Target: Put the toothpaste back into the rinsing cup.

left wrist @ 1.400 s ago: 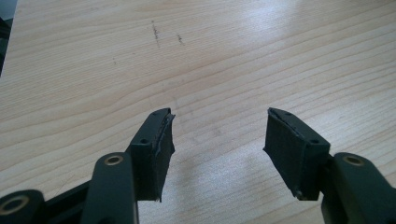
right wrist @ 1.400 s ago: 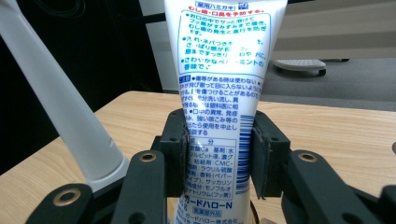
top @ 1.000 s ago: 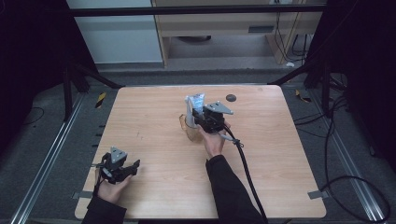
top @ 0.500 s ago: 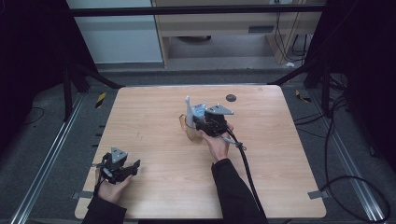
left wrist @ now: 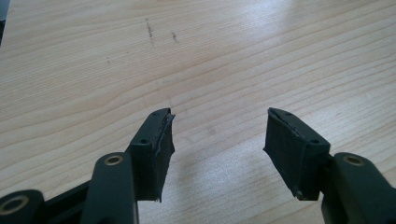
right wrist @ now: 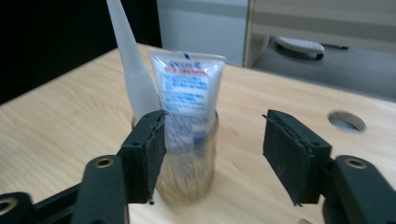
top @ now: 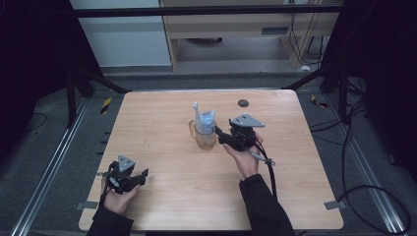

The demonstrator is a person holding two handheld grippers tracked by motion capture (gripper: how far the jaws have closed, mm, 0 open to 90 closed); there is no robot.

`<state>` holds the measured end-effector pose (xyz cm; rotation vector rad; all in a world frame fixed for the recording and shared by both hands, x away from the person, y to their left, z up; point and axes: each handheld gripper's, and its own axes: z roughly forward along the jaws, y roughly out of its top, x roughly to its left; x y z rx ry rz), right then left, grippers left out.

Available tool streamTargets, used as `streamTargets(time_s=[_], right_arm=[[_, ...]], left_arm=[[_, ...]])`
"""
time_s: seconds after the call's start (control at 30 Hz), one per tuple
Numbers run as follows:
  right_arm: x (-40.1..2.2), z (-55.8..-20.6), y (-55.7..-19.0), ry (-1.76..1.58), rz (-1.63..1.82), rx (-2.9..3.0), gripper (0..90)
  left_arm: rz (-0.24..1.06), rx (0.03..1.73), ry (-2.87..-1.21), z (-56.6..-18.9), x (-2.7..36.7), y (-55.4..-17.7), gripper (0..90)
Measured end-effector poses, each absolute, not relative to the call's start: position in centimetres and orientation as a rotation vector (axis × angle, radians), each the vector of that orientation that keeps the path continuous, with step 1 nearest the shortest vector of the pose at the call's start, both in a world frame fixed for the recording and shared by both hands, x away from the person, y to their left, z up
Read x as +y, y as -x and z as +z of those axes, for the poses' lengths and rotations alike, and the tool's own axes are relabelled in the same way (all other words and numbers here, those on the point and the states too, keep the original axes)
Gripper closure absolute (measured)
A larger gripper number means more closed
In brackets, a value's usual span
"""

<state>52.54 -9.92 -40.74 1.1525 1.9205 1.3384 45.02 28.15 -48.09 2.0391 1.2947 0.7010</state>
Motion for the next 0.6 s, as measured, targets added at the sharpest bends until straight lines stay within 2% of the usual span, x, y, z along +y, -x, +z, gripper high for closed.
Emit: streamTargets(time_s=[0.1,0.33,0.6], right_arm=[[-11.6,-41.5,-51.7,-1.185,1.323,1.934,29.1],[-15.8,-43.5,-49.6,-1.256,1.269,1.992,18.3],[-20.6,-45.9,-47.0,-1.343,1.219,1.979,15.0]], left_arm=[[0.690,1.289,-2.045,-48.2,28.1,-45.1,40.5],[0.690,1.289,-2.049,-48.2,28.1,-45.1,40.4],[0.687,1.288,-2.054,-48.2,28.1,-45.1,40.4]])
